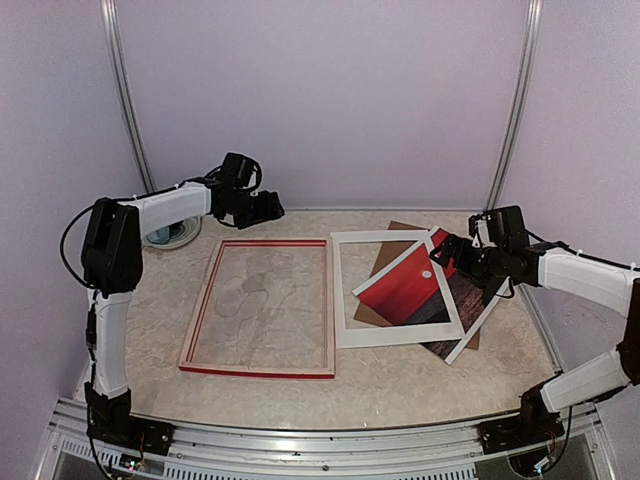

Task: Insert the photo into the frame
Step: Pick up the mat board from the photo.

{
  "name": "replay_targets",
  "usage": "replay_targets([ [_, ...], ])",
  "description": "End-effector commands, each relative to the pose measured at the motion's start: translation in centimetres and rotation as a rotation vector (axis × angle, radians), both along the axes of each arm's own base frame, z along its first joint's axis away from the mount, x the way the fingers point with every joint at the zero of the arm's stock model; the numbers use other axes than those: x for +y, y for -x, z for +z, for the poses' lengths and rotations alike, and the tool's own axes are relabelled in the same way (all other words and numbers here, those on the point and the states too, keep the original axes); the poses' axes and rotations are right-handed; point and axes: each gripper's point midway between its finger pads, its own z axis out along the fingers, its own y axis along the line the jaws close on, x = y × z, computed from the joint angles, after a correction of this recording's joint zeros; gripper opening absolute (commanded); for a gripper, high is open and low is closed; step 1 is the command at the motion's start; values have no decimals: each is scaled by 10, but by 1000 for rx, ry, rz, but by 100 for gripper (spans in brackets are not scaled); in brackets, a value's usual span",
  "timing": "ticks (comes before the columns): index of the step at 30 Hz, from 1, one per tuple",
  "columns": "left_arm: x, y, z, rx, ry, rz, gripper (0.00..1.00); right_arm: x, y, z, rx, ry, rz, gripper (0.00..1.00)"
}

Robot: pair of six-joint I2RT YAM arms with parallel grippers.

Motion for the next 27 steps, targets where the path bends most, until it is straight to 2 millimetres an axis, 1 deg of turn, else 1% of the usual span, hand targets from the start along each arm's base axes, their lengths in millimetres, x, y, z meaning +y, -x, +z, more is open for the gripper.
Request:
replay_targets([
  [1, -72, 54, 13, 28, 10, -175, 78, -19, 7, -16, 71, 9, -18, 98],
  [6, -131, 100, 2, 79, 28, -299, 77, -28, 10, -33, 133, -13, -15, 97],
  [11, -170, 140, -12, 115, 19, -389, 77, -31, 22, -49, 196, -18, -23, 96],
  [14, -191, 164, -22, 137, 11, -451, 77, -35, 33, -64, 248, -10, -45, 97],
  [18, -216, 192, -30, 157, 28, -534, 77, -33, 52, -80, 311, -39, -48, 97],
  [23, -248, 223, -28, 154, 46, -626, 77, -35, 76, -86, 346, -74, -69, 96],
  [25, -259, 233, -31, 164, 55, -657, 77, -37, 84, -86, 350, -81, -84, 96],
  [27, -268, 241, -41, 180, 57, -677, 76, -39, 91, -87, 355, -87, -99, 96],
])
